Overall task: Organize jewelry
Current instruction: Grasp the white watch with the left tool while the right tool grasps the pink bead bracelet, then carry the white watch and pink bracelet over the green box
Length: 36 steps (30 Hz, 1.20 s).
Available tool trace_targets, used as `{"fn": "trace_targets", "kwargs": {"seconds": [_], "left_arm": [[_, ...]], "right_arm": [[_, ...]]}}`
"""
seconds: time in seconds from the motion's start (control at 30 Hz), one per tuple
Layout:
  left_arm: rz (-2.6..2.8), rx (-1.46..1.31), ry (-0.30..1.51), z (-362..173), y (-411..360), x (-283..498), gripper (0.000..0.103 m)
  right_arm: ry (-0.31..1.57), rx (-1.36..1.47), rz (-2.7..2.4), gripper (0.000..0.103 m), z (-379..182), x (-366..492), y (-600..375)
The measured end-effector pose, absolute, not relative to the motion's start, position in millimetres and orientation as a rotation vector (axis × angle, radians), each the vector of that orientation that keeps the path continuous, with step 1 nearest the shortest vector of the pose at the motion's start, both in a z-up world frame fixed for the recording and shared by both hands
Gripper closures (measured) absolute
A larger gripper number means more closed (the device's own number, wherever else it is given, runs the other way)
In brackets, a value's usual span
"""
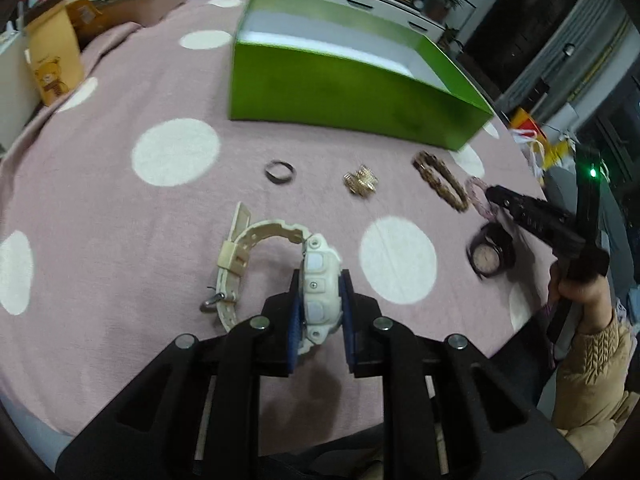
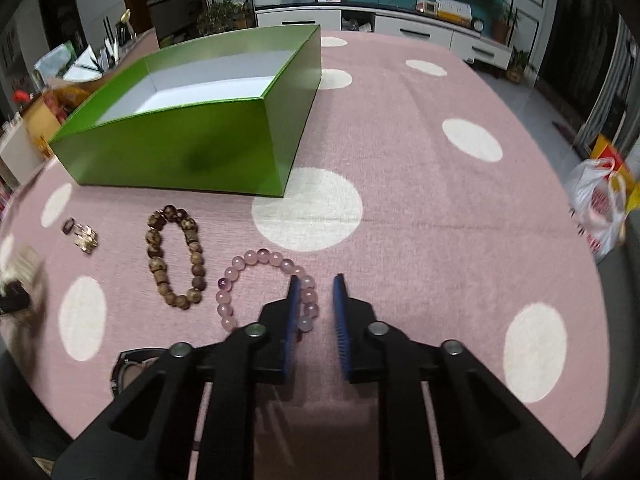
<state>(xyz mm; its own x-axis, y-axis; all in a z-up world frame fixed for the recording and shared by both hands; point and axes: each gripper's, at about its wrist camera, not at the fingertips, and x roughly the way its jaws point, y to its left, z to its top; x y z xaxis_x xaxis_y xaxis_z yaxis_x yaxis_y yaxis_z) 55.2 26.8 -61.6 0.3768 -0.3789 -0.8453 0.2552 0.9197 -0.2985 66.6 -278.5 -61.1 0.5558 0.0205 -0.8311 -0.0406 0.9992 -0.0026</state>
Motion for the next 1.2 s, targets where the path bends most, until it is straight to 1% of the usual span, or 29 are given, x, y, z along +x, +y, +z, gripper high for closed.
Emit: {"fn": "trace_targets", "kwargs": {"seconds": [0.07,0.27,0.67,0.97,1.2], "left_arm": [[-0.392,-0.138,1.107,-56,31,55,0.086],[-0.349,-0.155,1.087,-46,35,60,0.086],[-0.293,-0.156,1.035,-19,31,77,0.086],[-0.315,-0.109,0.969,11,11,88,0.086],[-0.338,-0.068,0.91,36,-11,98,0.086]], "right_arm": [[0.969,-0.046,0.029,0.095,-61,67,-277],[0.92,-0.007,0.047,0.096,-51,67,-278],[0.703,0.013,0.089,0.096,24,48,-285],[0.609,0.02,0.136,0.096,58,48,-278],[0.566,0.025,0.167,0.096,72,56,-273]]}}
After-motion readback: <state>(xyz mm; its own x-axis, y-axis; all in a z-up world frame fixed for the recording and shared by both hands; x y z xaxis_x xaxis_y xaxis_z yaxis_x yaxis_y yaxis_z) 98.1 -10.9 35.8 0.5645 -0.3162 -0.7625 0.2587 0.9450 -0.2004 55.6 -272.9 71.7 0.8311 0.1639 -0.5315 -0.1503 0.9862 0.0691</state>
